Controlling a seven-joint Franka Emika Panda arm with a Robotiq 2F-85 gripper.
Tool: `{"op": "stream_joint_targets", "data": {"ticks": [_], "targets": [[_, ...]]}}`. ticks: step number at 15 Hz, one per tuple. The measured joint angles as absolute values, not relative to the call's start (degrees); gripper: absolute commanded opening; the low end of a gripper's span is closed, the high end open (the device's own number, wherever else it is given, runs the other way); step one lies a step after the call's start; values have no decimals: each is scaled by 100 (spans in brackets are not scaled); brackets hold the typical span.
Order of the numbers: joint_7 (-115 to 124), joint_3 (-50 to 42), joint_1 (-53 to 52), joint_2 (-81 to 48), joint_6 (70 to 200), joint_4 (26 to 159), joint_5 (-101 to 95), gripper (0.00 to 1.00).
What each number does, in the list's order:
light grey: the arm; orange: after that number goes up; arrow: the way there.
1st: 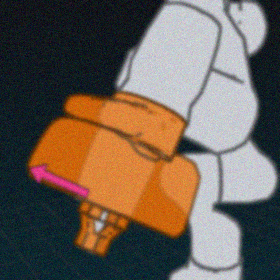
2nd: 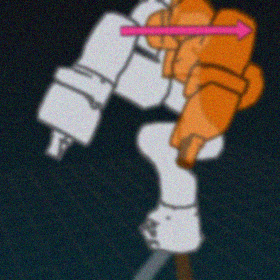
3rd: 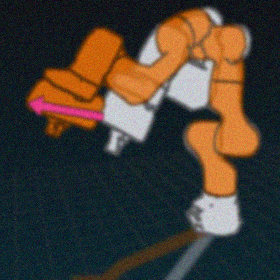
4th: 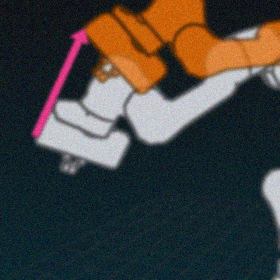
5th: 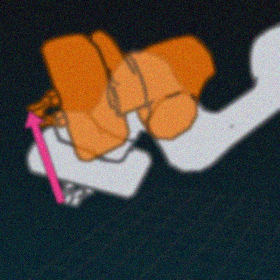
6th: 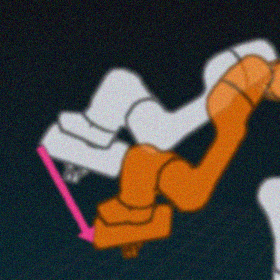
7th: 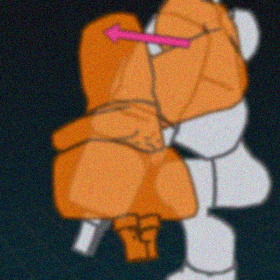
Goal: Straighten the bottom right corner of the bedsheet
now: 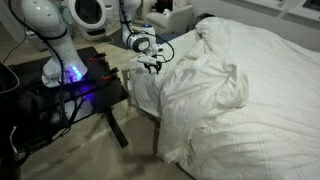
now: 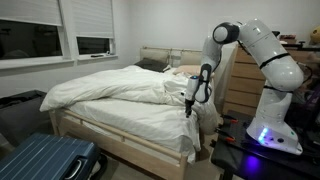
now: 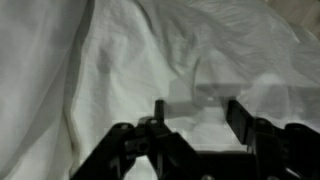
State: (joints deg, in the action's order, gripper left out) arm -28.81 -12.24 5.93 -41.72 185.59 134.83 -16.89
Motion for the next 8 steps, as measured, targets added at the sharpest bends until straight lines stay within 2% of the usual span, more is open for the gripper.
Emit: {"op": "stream_joint_targets", "data": {"ticks": [4,5,8], "targets": [[-2879,-1272,527,-4194,18570,13483,-1689,4],[-2874,-1272,518,-4194,18566,13483,-1689,1],[-2728,-1246,518,-4183,18332,13473,-1689,0]]}}
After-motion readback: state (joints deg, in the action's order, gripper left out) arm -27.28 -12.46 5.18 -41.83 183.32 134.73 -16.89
